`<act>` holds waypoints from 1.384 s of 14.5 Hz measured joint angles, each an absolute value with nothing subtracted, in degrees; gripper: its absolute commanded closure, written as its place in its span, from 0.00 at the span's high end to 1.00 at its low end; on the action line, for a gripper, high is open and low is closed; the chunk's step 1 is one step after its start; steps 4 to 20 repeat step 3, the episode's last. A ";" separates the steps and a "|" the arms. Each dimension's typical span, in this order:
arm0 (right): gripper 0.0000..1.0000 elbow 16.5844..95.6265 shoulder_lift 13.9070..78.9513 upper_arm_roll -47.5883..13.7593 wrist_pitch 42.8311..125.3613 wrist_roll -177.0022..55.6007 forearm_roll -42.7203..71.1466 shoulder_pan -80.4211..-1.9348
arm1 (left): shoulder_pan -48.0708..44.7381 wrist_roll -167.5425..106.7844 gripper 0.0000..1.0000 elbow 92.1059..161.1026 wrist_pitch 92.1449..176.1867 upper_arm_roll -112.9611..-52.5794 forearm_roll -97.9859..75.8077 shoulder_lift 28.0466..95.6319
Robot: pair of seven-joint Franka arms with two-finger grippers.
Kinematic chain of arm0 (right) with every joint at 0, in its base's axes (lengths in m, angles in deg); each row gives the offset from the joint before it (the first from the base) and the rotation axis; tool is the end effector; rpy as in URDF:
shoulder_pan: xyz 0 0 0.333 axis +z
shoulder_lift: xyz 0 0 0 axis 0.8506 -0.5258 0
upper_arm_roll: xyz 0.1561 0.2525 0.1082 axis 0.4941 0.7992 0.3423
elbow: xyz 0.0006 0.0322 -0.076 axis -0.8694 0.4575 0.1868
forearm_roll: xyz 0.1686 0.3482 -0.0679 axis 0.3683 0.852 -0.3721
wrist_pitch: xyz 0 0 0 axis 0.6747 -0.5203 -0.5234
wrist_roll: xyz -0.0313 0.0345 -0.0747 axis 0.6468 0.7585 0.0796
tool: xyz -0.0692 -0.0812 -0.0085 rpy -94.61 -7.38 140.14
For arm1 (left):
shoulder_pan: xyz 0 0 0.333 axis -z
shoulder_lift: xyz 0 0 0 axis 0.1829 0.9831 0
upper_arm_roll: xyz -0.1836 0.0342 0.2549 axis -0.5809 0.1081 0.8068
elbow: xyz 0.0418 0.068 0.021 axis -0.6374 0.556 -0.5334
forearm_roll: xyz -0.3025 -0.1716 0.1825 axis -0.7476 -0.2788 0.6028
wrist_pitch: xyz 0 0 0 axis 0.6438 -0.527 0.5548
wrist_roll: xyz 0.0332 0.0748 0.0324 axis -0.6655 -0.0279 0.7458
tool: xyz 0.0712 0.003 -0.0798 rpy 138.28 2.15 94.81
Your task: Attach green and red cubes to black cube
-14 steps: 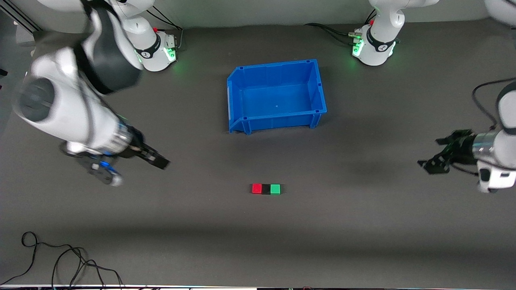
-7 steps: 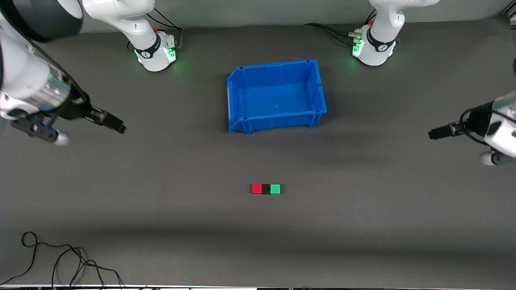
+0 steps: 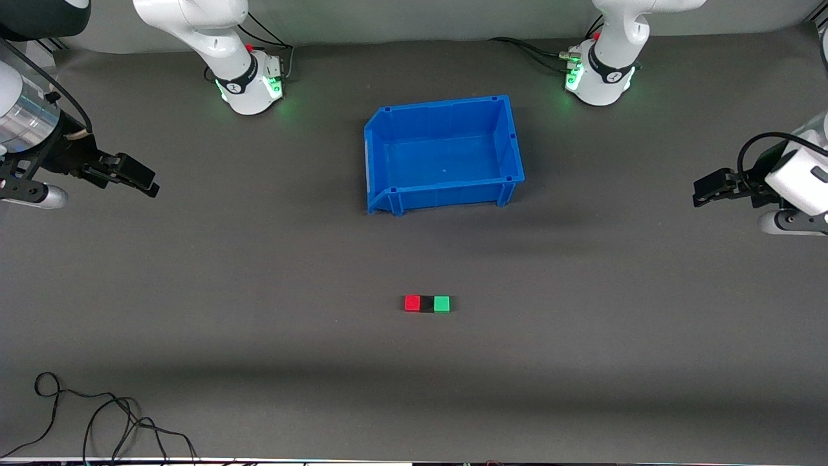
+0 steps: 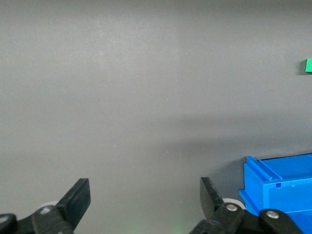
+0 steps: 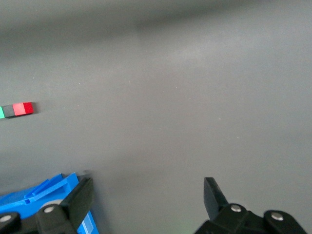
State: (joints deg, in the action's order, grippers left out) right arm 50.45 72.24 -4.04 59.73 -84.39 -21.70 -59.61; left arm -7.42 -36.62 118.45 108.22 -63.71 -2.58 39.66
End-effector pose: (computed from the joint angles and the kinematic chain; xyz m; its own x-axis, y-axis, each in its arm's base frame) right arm 0.5401 0.0610 0.6218 0.9760 -0.2179 -0.0020 -0.2179 -0.9759 -0.0128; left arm 0.5710 -0.0239 0.5807 0.9971 -0.0361 -0.0675 -0.0357 -0.9993 0.0072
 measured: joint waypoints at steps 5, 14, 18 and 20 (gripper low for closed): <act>1.00 50.52 72.27 -3.98 58.42 -80.92 -21.83 -59.98 | -7.37 -36.62 1.00 118.78 107.54 -63.75 -2.56 39.02; 1.00 50.52 72.27 -3.98 58.42 -80.92 -21.83 -59.98 | -7.37 -36.62 1.00 118.78 107.54 -63.75 -2.56 39.02; 1.00 50.52 72.27 -3.98 58.42 -80.92 -21.83 -59.98 | -7.37 -36.62 1.00 118.78 107.54 -63.75 -2.56 39.02; 1.00 50.52 72.27 -3.98 58.42 -80.92 -21.83 -59.98 | -7.37 -36.62 1.00 118.78 107.54 -63.75 -2.56 39.02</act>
